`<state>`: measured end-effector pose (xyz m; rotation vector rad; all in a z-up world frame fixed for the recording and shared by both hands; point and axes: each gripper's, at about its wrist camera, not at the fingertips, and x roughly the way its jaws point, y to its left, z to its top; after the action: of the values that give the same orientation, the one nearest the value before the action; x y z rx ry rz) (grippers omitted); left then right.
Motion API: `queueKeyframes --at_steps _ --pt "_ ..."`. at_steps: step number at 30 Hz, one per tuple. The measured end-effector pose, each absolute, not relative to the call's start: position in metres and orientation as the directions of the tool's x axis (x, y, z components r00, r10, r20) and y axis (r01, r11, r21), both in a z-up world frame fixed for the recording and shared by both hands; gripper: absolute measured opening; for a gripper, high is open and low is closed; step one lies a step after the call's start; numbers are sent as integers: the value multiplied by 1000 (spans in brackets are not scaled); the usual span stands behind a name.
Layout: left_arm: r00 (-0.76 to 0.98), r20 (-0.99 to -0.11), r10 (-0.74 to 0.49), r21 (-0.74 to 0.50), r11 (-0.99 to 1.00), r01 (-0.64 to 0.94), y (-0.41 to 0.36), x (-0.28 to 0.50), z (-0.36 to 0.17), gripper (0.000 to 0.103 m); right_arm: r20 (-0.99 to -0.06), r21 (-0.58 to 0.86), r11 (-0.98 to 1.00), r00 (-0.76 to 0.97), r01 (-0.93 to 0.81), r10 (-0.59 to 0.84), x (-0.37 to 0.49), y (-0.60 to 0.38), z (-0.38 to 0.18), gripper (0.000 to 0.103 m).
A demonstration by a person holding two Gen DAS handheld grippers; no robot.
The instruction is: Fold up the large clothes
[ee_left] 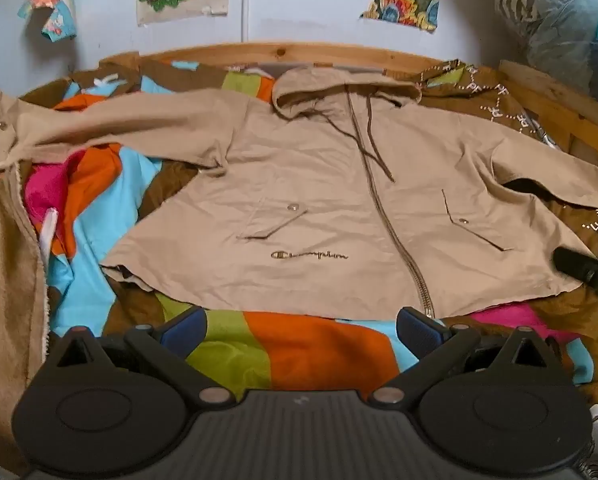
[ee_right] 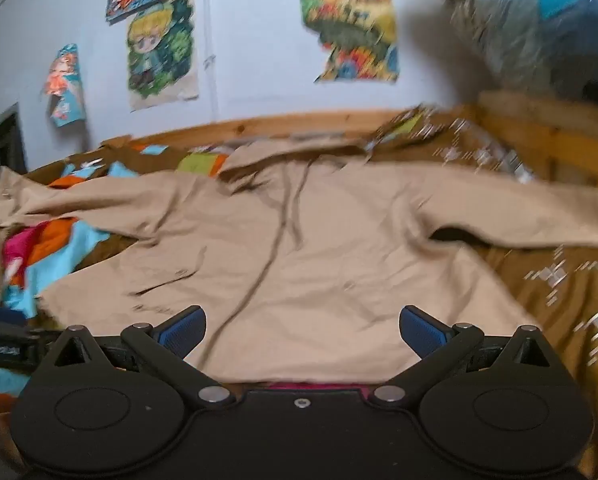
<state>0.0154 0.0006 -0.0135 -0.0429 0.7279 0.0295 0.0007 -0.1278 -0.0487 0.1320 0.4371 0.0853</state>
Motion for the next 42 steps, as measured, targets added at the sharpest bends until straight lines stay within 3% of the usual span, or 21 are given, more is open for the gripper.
queueKeyframes --at_steps 3,6,7,8,9,13,18,22,29,33,37,39,40,42 --pt "716 -698 -11 -55 998 -38 6 33 -8 102 -401 89 996 916 11 25 6 -140 -45 102" --pt "736 -676 -24 -38 999 -3 4 52 5 102 -414 91 993 910 69 -26 15 -168 -38 102" --pt "745 -666 -26 -17 1000 19 0 61 10 102 -424 99 990 905 96 -46 18 -180 -35 102" --pt "753 -658 -29 4 999 42 -5 71 14 102 -490 80 989 869 126 -71 24 -196 -37 102" --pt "763 -645 -38 24 997 70 -11 82 18 102 -483 82 983 869 164 -105 24 -209 -37 102" --pt "780 -621 -76 45 990 132 -37 124 25 102 -468 182 938 865 295 -182 28 -260 -47 102" --pt "738 -659 -145 -29 985 168 -71 173 10 102 -462 251 851 830 461 -313 51 -323 -51 95" --pt "694 -692 -200 -83 977 199 -90 195 -8 102 -440 77 783 725 618 -529 65 -357 -51 78" --pt "653 -695 -300 -154 950 273 -134 215 -37 102 -421 -331 780 657 531 -626 120 -387 -73 55" --pt "632 -691 -351 -196 932 305 -154 219 -42 102 -374 -521 698 603 491 -704 124 -384 -69 46" --pt "617 -689 -379 -208 920 332 -161 216 -45 102 -385 -611 651 549 450 -741 139 -394 -77 43" --pt "616 -686 -388 -210 916 342 -160 214 -43 102 -397 -638 640 529 428 -750 144 -398 -84 21" --pt "618 -681 -392 -212 914 346 -159 212 -41 102 -408 -639 641 519 425 -751 145 -401 -83 4" --pt "624 -668 -406 -220 908 356 -154 210 -35 102 -439 -571 691 547 443 -713 141 -402 -76 2"
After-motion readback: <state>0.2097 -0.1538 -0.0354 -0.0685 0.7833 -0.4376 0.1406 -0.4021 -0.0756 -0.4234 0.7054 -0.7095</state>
